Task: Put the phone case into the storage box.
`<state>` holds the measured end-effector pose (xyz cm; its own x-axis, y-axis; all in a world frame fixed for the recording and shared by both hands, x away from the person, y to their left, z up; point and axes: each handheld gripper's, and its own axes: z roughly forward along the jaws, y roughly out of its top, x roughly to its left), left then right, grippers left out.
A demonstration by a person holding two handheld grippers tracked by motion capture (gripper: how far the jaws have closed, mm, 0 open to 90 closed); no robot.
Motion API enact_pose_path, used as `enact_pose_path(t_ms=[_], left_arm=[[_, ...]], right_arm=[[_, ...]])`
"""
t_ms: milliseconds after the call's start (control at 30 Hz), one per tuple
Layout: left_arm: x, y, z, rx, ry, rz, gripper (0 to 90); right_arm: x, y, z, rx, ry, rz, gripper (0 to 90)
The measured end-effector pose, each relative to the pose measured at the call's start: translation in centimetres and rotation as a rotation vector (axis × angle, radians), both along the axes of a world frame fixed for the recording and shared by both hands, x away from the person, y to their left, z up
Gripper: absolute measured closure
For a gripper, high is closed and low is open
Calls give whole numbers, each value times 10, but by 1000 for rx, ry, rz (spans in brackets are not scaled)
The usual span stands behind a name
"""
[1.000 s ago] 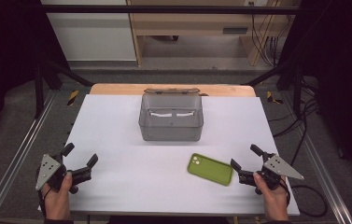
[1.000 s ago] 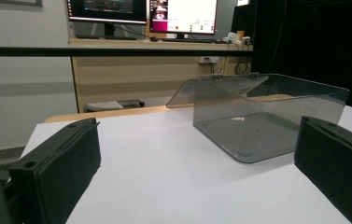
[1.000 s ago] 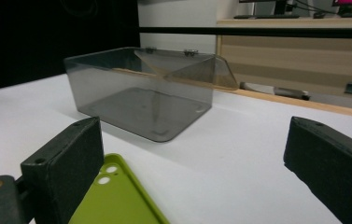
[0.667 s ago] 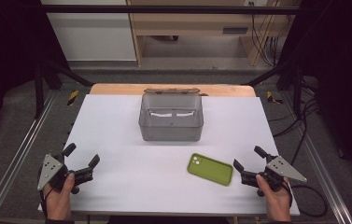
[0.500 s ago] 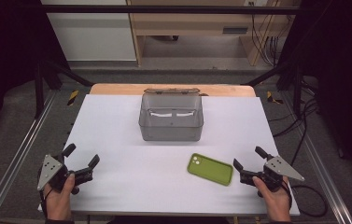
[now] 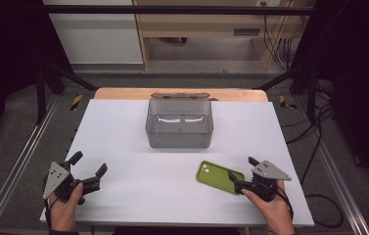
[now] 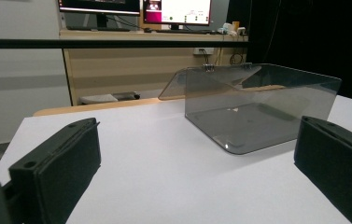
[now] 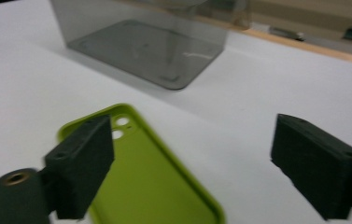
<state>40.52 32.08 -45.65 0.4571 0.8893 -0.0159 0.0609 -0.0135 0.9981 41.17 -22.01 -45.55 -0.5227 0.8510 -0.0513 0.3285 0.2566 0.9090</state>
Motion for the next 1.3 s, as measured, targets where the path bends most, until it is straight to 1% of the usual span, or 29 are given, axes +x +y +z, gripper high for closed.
enact_pose_path(t_ms=[33, 67, 100, 167, 200, 233, 267, 300, 333, 400, 500, 567, 633, 767, 800, 933, 1033, 1133, 1233, 1300], left_arm=[[0, 0, 0, 1, 1, 1, 4], [0, 0, 0, 0, 3, 1, 5], [0, 0, -1, 2, 6, 1, 5], [1, 0, -1, 4, 9, 1, 5], [0, 0, -1, 4, 9, 2, 5], [0, 0, -1, 4, 9, 2, 5], [0, -1, -1, -2, 5, -1, 7], [0, -1, -1, -2, 5, -1, 8], [0, -1, -1, 0, 4, -3, 8], [1, -2, -1, 13, 6, -7, 10], [1, -3, -1, 10, 6, -8, 12], [1, -3, -1, 12, 6, -11, 12], [1, -3, -1, 14, 8, -12, 12], [1, -3, -2, 10, 12, -13, 12], [1, -3, -2, 10, 12, -13, 12], [1, -4, -1, 14, 8, -18, 12], [2, -5, -1, 20, 15, -19, 12], [2, -6, -2, 15, 17, -22, 12], [3, -7, -2, 26, 20, -31, 12], [2, -9, -2, 25, 20, -35, 11]], right_arm=[[1, 4, 1, -8, 16, 26, 267], [1, 7, 2, -18, 28, 53, 307], [2, 11, 3, -27, 35, 66, 342], [2, 18, 5, -41, 50, 108, 519], [2, 22, 5, -45, 63, 131, 551], [2, 22, 5, -45, 63, 131, 551], [4, 29, 4, -73, 78, 163, 689], [4, 29, 4, -73, 78, 163, 689], [6, 38, 4, -103, 84, 199, 790], [8, 45, 4, -122, 86, 229, 852], [11, 55, 4, -133, 104, 266, 898], [13, 62, 3, -141, 120, 277, 900], [16, 69, 2, -163, 138, 285, 900], [20, 80, -3, -193, 188, 289, 900], [20, 82, -4, -211, 198, 292, 900], [23, 89, -8, -241, 213, 301, 900], [24, 92, -10, -244, 222, 324, 900], [25, 94, -12, -258, 236, 331, 900], [26, 94, -13, -245, 242, 339, 900], [26, 96, -13, -235, 254, 352, 900]])
